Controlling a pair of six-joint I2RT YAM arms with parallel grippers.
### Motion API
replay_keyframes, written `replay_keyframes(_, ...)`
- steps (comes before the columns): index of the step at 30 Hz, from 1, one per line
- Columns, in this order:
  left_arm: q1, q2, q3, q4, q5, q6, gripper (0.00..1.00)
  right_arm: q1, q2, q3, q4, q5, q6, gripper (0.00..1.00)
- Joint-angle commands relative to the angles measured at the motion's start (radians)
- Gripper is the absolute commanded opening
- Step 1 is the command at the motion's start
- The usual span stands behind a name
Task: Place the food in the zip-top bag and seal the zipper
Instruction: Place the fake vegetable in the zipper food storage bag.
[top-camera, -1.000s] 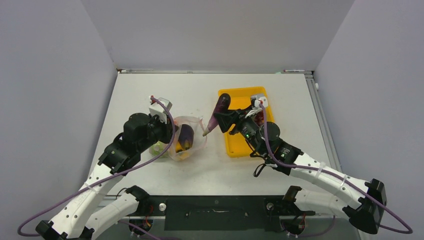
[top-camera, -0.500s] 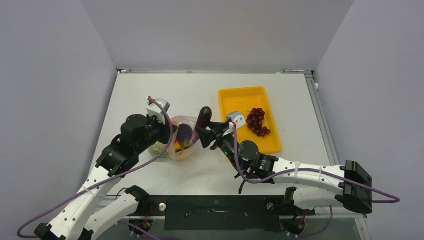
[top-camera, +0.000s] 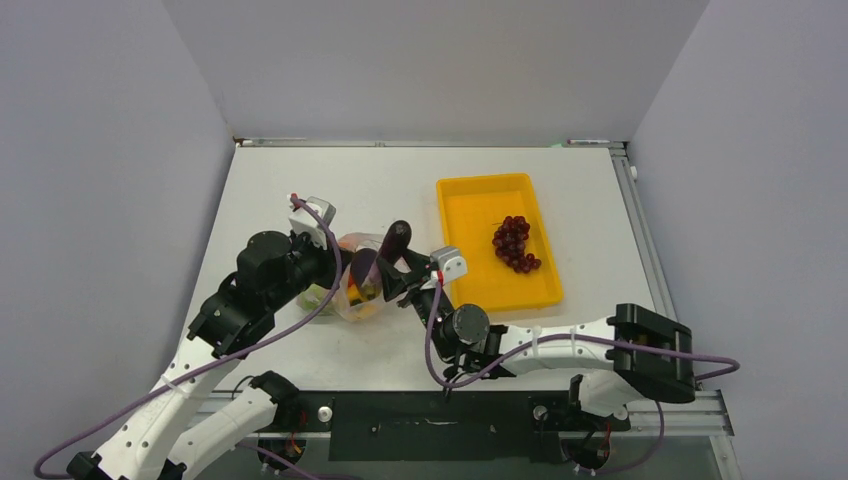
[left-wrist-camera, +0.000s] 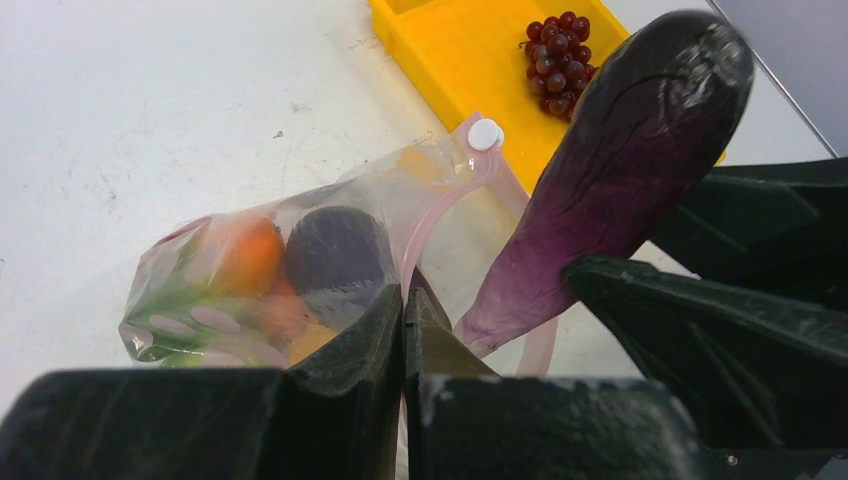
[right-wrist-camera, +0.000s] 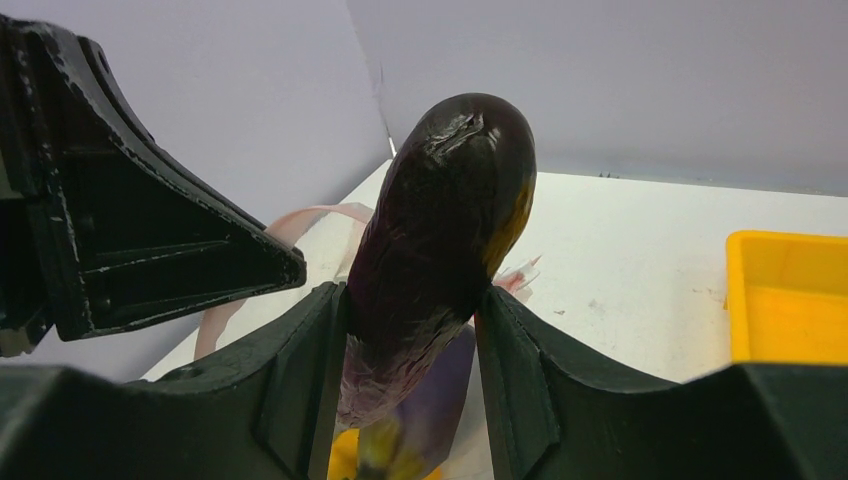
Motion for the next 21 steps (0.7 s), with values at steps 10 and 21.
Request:
replay_keyframes(10, 0.000, -0.018, 0.026, 0.056, 0.024, -0.007, 0.00, 0.055, 0.309, 0.033, 0.559, 0.141, -0.148, 0.05)
replay_keyframes(21, 0.000, -0.017, 0.024, 0.055, 0.021, -0.005, 0.00, 0.057, 0.486, 0.147, 0.667, 0.182, -0.141, 0.05)
